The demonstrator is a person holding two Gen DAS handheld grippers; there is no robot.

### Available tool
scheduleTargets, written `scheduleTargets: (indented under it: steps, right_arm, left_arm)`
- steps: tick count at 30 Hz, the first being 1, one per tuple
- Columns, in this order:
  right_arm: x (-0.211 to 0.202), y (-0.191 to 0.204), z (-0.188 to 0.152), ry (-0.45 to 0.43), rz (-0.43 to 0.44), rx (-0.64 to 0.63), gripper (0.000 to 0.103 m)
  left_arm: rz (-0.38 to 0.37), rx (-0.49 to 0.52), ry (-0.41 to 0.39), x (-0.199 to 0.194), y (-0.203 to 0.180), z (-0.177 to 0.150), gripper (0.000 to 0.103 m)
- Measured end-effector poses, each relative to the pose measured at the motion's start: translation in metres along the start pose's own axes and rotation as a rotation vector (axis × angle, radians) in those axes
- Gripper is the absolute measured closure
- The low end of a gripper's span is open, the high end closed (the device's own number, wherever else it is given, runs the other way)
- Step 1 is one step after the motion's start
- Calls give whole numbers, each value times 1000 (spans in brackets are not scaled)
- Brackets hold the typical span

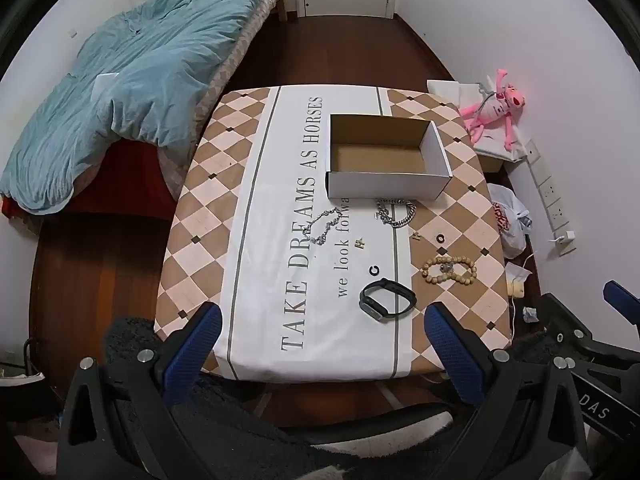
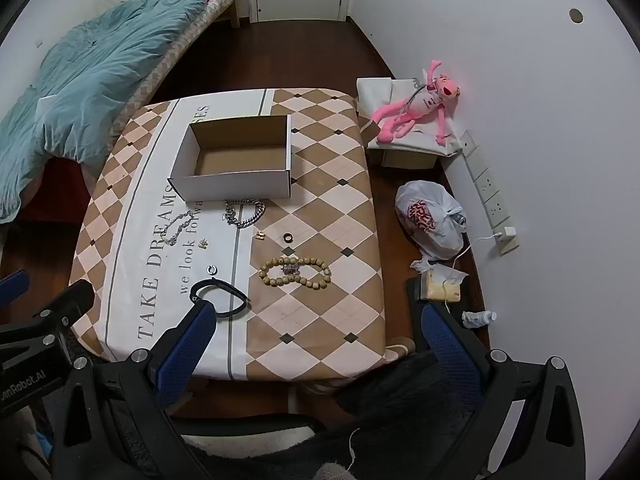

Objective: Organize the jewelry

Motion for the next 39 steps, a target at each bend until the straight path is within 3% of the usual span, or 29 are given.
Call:
scheduleTargets:
  steps: [39]
  right_arm:
    - [-5,-6,7,-13,-18,1,0]
  left_arm:
    - [5,13,-36,-5,-4,13,0]
Point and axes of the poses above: each gripper's, at about its wrist camera, not at the fingertips, and x roughly the way its jaws point, y to its left, z to its top, the point moved 1 cm from there along x, roughly the way its jaws point, and after that the axes turned 11 degrees about -y, right-handed, at the moved point
